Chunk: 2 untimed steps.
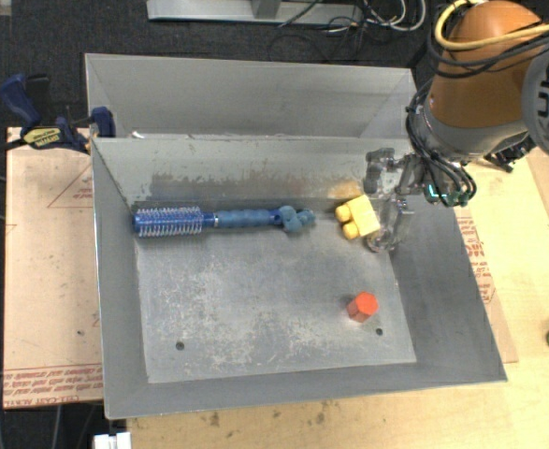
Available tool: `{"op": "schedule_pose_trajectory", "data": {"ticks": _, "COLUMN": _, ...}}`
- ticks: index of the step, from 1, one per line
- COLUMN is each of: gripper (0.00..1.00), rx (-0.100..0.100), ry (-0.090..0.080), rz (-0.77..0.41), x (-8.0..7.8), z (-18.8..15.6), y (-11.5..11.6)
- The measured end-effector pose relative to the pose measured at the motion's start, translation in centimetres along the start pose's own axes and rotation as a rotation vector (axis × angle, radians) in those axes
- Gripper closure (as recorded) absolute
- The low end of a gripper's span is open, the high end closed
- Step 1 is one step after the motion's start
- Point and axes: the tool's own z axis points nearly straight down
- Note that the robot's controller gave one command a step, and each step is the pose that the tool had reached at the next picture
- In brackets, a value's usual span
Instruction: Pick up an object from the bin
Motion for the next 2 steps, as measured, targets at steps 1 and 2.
{"op": "schedule_pose_trajectory", "data": {"ticks": 1, "gripper": 0.00, "rx": 0.000, "ry": -0.001, "rz": 0.185, "x": 3.3, "z": 7.5, "y": -2.9}}
{"op": "schedule_pose_trajectory", "data": {"ticks": 2, "gripper": 0.00, "rx": 0.000, "ry": 0.001, "rz": -0.291, "x": 9.3, "z": 16.6, "y": -4.0}}
